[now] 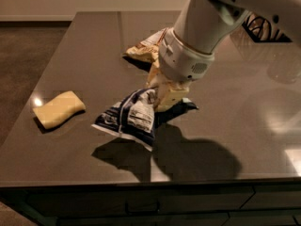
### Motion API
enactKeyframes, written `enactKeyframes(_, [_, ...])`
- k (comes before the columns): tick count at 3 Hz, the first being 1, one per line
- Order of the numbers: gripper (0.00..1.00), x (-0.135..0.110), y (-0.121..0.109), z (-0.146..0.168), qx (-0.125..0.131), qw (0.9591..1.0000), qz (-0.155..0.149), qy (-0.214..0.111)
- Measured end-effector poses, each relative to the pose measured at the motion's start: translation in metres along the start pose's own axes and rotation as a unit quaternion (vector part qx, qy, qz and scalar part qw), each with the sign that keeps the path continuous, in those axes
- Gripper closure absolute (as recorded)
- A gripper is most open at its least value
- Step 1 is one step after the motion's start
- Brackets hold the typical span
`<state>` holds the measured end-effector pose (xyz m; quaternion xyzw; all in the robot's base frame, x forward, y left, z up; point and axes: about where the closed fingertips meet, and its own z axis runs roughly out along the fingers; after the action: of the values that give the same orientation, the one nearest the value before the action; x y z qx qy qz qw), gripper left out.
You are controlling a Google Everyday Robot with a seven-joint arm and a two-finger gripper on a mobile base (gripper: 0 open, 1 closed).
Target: Move blue chip bag near sponge
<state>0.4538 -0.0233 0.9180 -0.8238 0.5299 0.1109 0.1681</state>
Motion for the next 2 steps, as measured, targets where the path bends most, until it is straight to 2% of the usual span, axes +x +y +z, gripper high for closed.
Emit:
enactKeyframes(1, [1.00, -0.049, -0.009, 0.003, 0.007, 0.9992, -0.024, -0.032])
enactKeyframes(2, [1.00, -0.079, -0.028, 0.027, 0.015, 0.9988, -0.031, -0.036])
